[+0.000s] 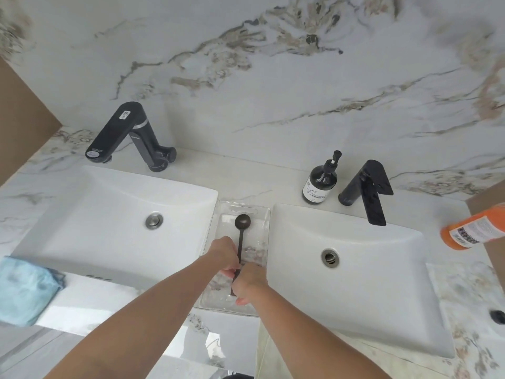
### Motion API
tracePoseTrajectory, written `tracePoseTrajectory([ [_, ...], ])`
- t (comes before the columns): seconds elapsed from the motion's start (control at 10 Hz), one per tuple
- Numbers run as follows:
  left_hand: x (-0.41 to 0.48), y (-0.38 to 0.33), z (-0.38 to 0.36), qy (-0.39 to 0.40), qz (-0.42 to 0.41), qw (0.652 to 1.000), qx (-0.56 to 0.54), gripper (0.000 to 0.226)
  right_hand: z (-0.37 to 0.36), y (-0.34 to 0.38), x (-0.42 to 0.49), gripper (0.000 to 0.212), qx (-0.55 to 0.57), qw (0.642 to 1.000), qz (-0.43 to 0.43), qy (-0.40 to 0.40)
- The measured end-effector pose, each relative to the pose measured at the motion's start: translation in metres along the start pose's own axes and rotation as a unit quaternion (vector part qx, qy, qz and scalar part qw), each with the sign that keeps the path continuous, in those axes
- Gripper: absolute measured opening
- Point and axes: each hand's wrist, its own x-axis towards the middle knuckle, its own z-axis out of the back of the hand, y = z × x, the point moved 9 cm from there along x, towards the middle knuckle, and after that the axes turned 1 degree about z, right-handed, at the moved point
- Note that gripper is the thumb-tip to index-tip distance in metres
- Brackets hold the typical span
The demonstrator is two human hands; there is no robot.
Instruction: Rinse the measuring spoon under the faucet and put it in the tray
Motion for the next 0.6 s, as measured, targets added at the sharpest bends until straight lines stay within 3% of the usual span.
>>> tracePoseTrajectory([
  [0.1,0.000,-0.002,0.001,-0.009,0.004,1.000,0.023,0.012,0.002,0.001,-0.005,0.034,0.006,1.000,0.007,0.006],
  [0.3,-0.003,-0.002,0.000,-0.020,0.003,0.997,0.076,0.019,0.012,0.002,-0.022,0.008,0.017,0.999,0.045,0.004],
  [0.5,-0.010,-0.005,-0.001,-0.029,-0.007,0.993,0.118,0.017,0.048,-0.014,-0.036,0.030,0.071,0.993,0.086,-0.039],
  [0.6,-0.017,-0.012,-0.003,-0.010,-0.005,0.991,0.133,0.005,0.068,-0.027,-0.046,0.023,0.135,0.984,0.098,-0.059],
])
